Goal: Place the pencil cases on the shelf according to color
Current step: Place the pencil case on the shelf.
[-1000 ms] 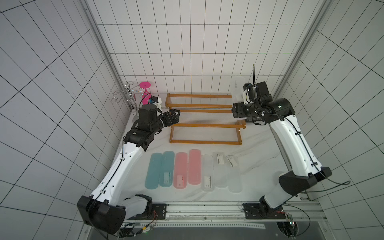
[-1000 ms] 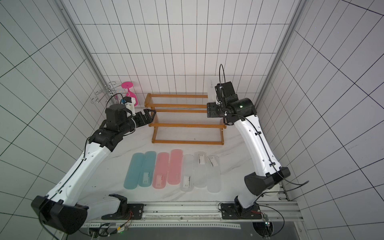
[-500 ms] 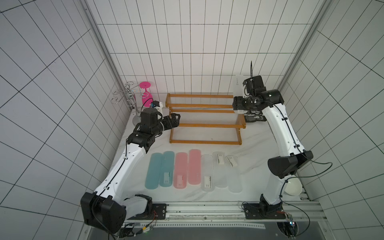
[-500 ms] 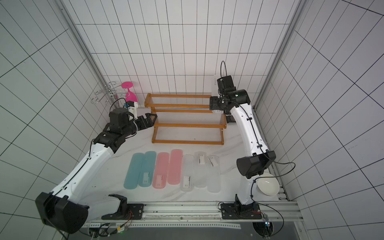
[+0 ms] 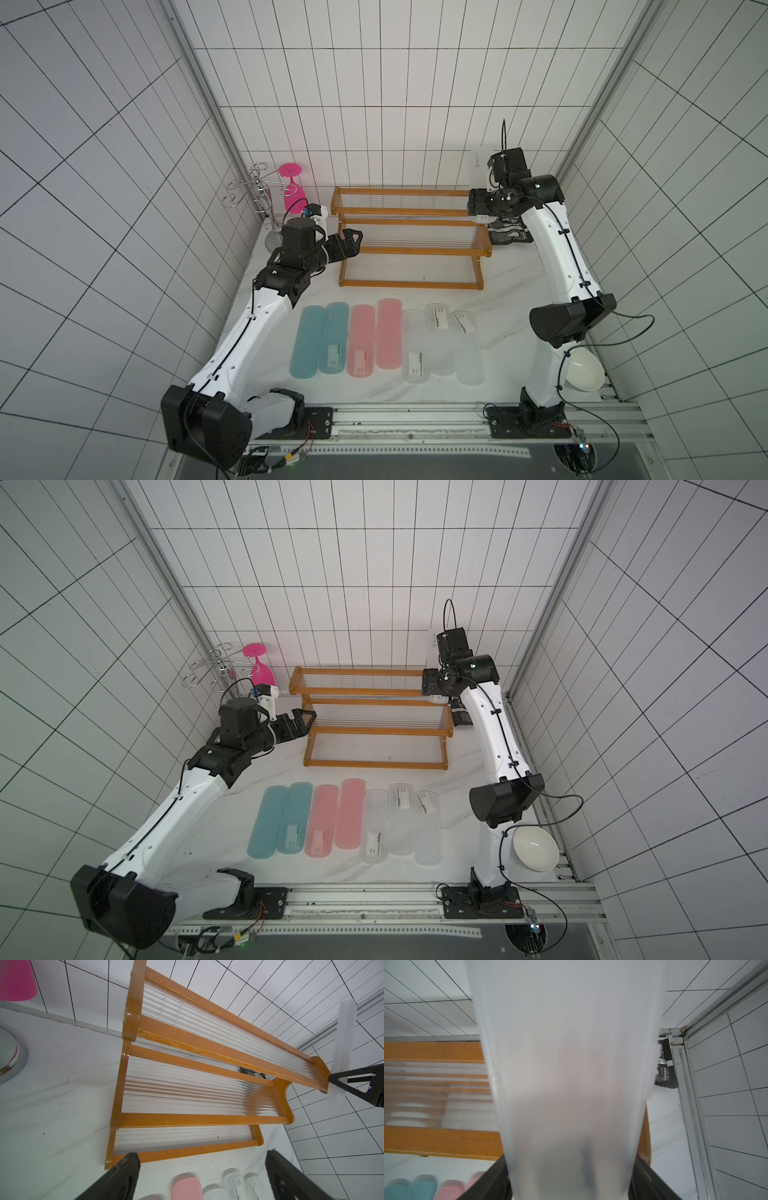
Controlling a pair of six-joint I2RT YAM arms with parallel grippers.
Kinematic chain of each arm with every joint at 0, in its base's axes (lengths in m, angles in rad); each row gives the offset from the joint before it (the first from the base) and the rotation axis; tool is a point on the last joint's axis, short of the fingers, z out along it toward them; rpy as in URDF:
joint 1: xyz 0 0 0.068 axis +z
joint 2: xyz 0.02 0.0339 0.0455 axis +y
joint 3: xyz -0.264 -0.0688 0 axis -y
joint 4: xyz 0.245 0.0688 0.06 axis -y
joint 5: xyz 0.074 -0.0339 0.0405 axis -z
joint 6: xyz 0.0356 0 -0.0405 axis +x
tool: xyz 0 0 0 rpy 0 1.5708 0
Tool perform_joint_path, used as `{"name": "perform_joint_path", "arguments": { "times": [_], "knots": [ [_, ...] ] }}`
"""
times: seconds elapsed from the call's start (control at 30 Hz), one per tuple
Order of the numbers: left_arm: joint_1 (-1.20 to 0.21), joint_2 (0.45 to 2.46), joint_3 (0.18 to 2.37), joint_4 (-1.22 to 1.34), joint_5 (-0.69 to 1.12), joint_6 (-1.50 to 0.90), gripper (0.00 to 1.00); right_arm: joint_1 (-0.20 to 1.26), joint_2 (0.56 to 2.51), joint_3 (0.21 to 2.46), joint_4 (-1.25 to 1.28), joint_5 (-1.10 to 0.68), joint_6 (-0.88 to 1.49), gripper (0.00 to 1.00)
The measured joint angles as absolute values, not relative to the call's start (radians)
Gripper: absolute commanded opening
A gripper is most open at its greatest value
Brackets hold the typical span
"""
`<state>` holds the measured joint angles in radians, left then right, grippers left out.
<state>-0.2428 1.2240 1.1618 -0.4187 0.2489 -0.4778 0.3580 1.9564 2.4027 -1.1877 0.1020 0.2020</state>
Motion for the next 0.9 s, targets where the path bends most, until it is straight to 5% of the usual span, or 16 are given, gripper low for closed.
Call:
{"name": "perform_joint_path", "arguments": {
  "times": [0.9],
  "knots": [
    [-0.243, 1.224, 1.161, -0.418, 0.282, -0.478, 0.99, 0.352, 1.968, 2.403, -1.193, 0.055, 0.223, 0.87]
  ]
}}
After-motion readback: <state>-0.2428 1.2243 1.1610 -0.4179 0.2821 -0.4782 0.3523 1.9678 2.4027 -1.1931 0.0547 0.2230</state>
